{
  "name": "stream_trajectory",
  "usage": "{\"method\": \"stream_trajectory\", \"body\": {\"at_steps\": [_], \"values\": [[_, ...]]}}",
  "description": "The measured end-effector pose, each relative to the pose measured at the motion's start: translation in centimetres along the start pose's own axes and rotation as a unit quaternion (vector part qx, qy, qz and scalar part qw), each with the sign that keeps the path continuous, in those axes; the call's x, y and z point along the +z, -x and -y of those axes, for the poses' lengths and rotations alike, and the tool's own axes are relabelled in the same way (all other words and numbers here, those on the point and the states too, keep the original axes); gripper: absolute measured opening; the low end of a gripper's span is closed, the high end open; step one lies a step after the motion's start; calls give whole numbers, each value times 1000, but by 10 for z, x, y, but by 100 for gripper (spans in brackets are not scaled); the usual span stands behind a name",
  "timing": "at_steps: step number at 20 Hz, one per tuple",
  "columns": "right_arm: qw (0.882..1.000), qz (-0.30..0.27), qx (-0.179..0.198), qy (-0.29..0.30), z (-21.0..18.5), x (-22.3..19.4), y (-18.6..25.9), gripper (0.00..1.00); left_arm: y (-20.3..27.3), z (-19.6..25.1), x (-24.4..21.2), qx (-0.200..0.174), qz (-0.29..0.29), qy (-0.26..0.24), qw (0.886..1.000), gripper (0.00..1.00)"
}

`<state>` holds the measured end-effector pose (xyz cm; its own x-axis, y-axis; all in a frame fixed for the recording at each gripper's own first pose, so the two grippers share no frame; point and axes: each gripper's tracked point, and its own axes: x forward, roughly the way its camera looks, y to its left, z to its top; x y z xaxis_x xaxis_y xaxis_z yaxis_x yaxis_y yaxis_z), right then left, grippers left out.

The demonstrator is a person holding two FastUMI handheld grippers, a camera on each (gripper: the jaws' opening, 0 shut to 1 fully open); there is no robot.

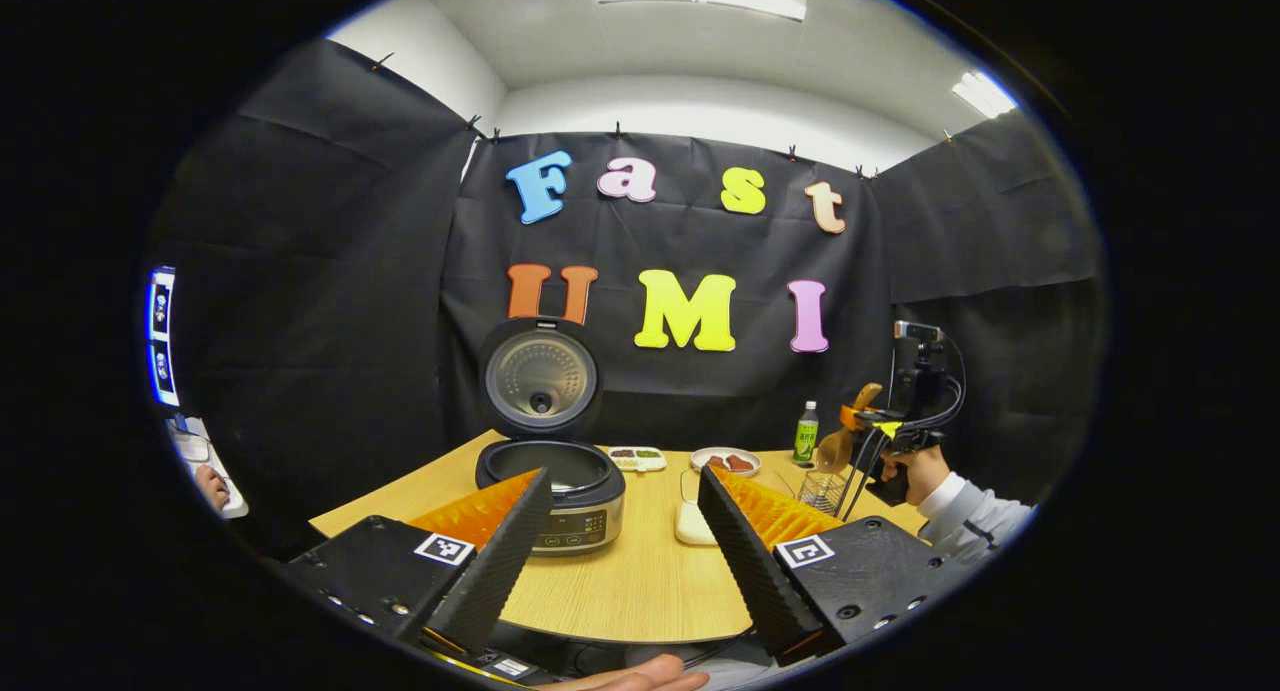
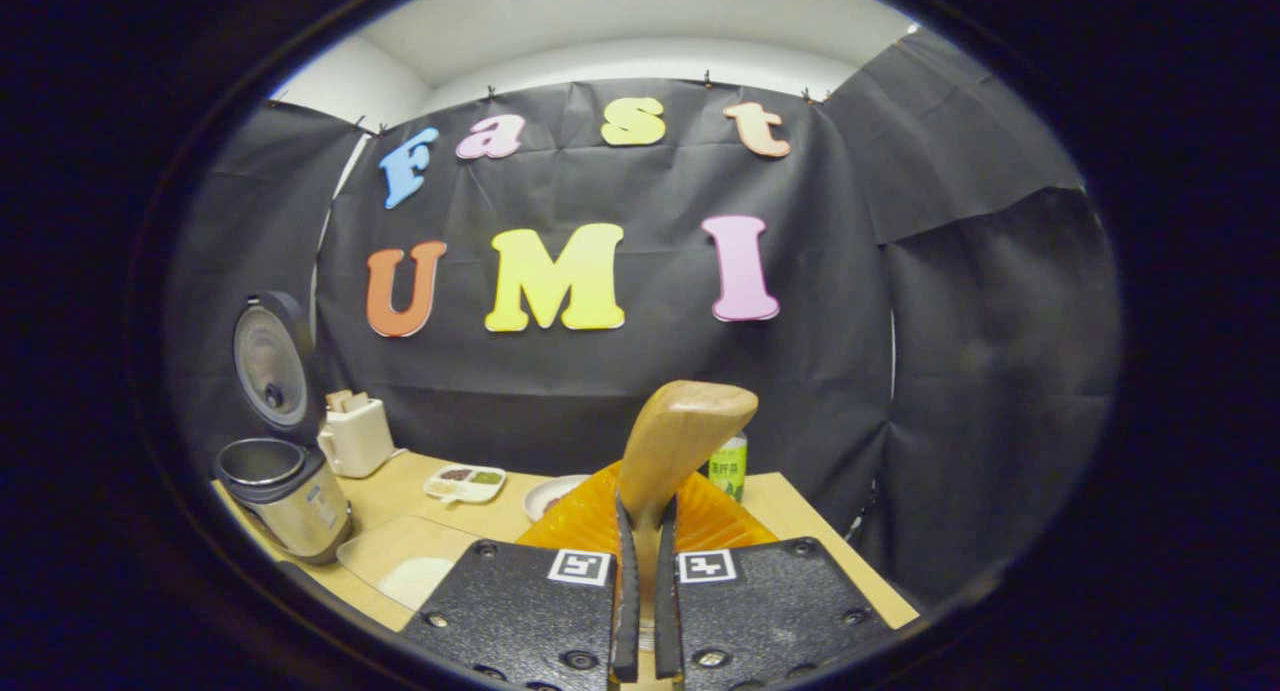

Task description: Close the left gripper, press the button to open the rice cooker; take a wooden spoon from the chopstick holder with the right hand, scoop a spoonful of rice and pour it into the rice cooker, then put the wooden spoon back into the chopstick holder.

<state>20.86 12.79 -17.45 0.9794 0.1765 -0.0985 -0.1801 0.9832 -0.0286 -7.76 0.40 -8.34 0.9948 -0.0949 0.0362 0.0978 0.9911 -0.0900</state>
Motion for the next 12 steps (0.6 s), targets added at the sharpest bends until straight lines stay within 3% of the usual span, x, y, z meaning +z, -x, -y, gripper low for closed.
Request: {"method": "stream_trajectory", "body": {"at_steps": [3,7,12], "values": [[1000,4,29,-3,-34,13,1,11,0,-13,-1,5,4,8,1000,94],[998,-19,58,3,-80,-2,-11,12,8,-34,0,21,9,13,1000,94],[993,-81,80,27,-126,-75,-37,11,17,-50,-9,31,8,24,999,94]]}}
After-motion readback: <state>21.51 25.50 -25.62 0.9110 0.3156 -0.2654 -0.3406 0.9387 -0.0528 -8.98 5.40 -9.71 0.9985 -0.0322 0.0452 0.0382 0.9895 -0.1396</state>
